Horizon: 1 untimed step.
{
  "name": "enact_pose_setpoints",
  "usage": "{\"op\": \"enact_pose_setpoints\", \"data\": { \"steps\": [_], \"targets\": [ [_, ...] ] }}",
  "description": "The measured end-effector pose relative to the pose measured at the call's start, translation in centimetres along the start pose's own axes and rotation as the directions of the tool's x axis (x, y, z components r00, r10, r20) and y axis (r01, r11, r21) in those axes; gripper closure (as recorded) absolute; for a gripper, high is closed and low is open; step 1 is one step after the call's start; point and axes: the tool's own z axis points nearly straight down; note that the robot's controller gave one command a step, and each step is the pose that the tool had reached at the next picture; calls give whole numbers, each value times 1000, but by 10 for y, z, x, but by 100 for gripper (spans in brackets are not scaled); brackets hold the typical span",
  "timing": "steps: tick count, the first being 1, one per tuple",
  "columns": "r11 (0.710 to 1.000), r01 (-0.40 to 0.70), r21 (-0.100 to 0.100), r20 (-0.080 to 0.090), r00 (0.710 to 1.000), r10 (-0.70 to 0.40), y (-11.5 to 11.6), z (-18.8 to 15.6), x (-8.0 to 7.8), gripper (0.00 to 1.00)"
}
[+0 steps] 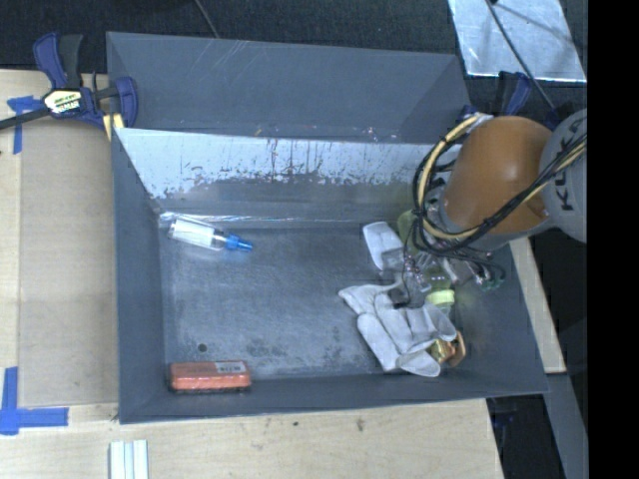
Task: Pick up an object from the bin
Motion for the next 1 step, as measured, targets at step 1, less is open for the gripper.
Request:
{"op": "enact_pose_setpoints", "data": {
  "steps": [1],
  "targets": [
    [1000, 1, 0, -4, 1000, -1, 16, -204, 5, 100]
  ]
}}
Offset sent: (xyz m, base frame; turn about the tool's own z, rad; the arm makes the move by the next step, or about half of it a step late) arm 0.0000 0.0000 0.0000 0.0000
